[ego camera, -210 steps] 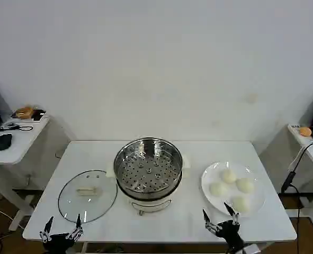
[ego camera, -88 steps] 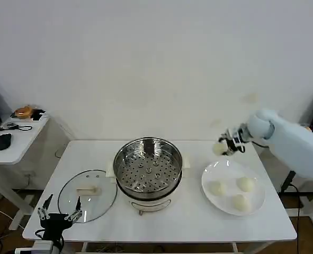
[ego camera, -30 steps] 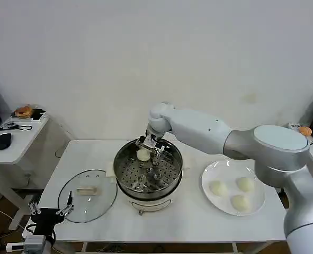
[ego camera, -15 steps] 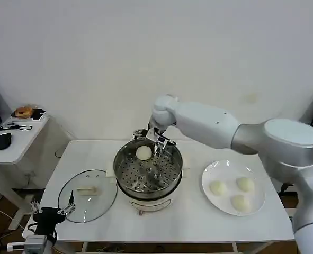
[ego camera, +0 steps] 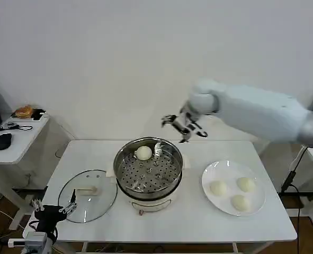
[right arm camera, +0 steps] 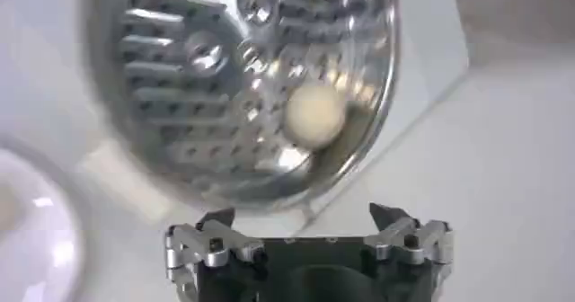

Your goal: Take steamed baozi put them in steamer then cover it.

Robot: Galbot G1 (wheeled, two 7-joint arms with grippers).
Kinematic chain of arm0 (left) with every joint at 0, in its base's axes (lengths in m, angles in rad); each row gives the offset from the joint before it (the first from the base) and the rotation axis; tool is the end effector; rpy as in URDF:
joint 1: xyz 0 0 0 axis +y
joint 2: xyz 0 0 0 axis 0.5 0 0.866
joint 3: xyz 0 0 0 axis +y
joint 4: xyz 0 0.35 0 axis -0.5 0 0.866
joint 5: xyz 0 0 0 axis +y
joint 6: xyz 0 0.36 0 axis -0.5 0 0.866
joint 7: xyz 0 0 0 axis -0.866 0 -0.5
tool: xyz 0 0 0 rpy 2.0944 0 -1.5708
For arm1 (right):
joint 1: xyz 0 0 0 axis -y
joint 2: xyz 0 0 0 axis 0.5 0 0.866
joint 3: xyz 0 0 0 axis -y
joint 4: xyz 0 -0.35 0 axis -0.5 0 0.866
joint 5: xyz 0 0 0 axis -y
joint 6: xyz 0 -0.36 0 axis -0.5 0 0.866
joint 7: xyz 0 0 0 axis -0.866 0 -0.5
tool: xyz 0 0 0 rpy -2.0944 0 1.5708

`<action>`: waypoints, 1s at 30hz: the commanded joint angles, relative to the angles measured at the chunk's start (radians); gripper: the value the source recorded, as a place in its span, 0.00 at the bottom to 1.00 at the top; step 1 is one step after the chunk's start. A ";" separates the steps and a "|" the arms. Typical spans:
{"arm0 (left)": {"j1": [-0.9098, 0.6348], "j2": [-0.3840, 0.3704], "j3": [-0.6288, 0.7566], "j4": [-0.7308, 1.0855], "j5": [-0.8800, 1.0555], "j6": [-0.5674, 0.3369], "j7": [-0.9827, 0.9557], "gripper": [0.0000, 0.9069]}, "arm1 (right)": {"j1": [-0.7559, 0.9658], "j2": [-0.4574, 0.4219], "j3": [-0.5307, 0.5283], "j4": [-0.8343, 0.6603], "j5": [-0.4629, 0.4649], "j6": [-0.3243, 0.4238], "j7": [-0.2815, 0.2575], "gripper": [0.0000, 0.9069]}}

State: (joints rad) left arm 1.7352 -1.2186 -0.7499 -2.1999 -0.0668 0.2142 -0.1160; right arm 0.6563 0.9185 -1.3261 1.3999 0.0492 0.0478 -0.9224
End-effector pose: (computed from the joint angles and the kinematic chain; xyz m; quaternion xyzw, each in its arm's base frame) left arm 0.1511 0.1090 -0.2629 0.0570 -0.9764 -0.1803 0.1046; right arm 0.5420 0.0214 -0.0262 0.5489 -0.3982 0.7256 0.1168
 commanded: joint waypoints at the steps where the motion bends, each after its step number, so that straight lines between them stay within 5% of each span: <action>1: -0.021 0.024 0.019 0.017 -0.006 0.002 0.002 1.00 | 0.021 -0.462 -0.084 0.279 0.060 -0.204 -0.001 1.00; 11: -0.036 0.022 0.040 0.021 -0.001 0.008 0.003 1.00 | -0.180 -0.560 -0.041 0.279 -0.035 -0.261 0.014 1.00; 20: -0.033 0.014 0.035 0.030 0.003 0.007 0.003 1.00 | -0.445 -0.466 0.166 0.178 -0.034 -0.296 0.046 1.00; 30: -0.030 0.010 0.024 0.027 0.001 0.010 0.006 1.00 | -0.554 -0.368 0.258 0.049 -0.079 -0.289 0.044 1.00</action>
State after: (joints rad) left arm 1.7041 -1.2109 -0.7233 -2.1741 -0.0652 0.2236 -0.1114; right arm 0.2384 0.5138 -1.1623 1.5241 -0.0067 -0.2204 -0.8812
